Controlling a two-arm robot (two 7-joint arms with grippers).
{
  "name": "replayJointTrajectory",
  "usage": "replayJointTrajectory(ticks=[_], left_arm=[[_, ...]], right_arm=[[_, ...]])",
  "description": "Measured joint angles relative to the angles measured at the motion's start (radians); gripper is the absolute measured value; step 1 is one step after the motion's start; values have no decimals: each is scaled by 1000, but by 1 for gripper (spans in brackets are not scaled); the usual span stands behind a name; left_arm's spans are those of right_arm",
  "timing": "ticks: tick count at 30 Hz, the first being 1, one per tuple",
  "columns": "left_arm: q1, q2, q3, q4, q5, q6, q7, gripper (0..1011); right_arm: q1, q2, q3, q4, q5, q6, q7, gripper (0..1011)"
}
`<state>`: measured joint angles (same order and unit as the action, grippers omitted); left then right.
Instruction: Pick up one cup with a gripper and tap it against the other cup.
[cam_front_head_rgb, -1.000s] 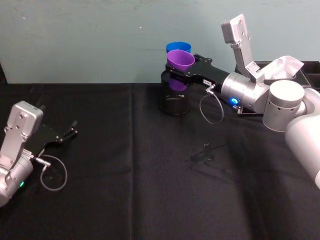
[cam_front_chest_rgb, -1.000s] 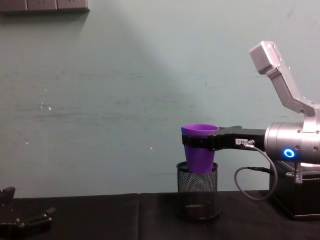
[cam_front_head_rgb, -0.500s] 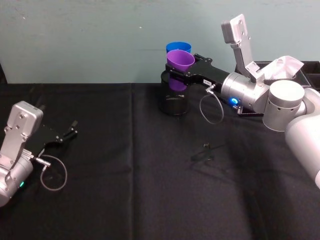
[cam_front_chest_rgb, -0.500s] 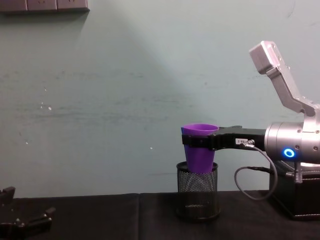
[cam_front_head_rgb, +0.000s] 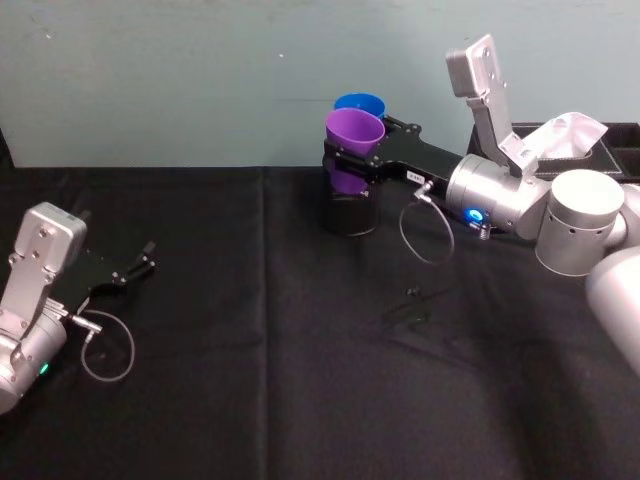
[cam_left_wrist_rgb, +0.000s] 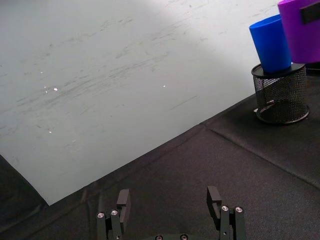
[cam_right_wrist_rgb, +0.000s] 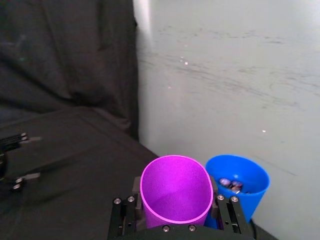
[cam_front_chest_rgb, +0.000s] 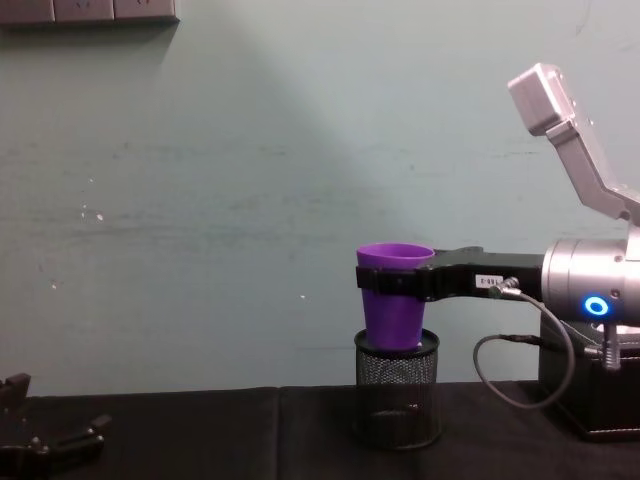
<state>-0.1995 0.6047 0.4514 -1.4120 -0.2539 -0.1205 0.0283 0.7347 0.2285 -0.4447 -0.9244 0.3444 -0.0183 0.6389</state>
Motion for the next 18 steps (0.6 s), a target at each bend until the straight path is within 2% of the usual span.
replayJointTrajectory(ticks=[5,6,11,18], left_arm=[[0,0,0,0,0,0,0,1000],[0,0,0,0,0,0,0,1000],[0,0,0,0,0,0,0,1000],[0,0,0,0,0,0,0,1000]], right_arm=[[-52,38,-10,-102,15,31,0,724],[-52,38,-10,-102,15,31,0,724],[-117,93,-21,-217,28,49,2,724],[-199,155,-23,-314,55,29,16,724]])
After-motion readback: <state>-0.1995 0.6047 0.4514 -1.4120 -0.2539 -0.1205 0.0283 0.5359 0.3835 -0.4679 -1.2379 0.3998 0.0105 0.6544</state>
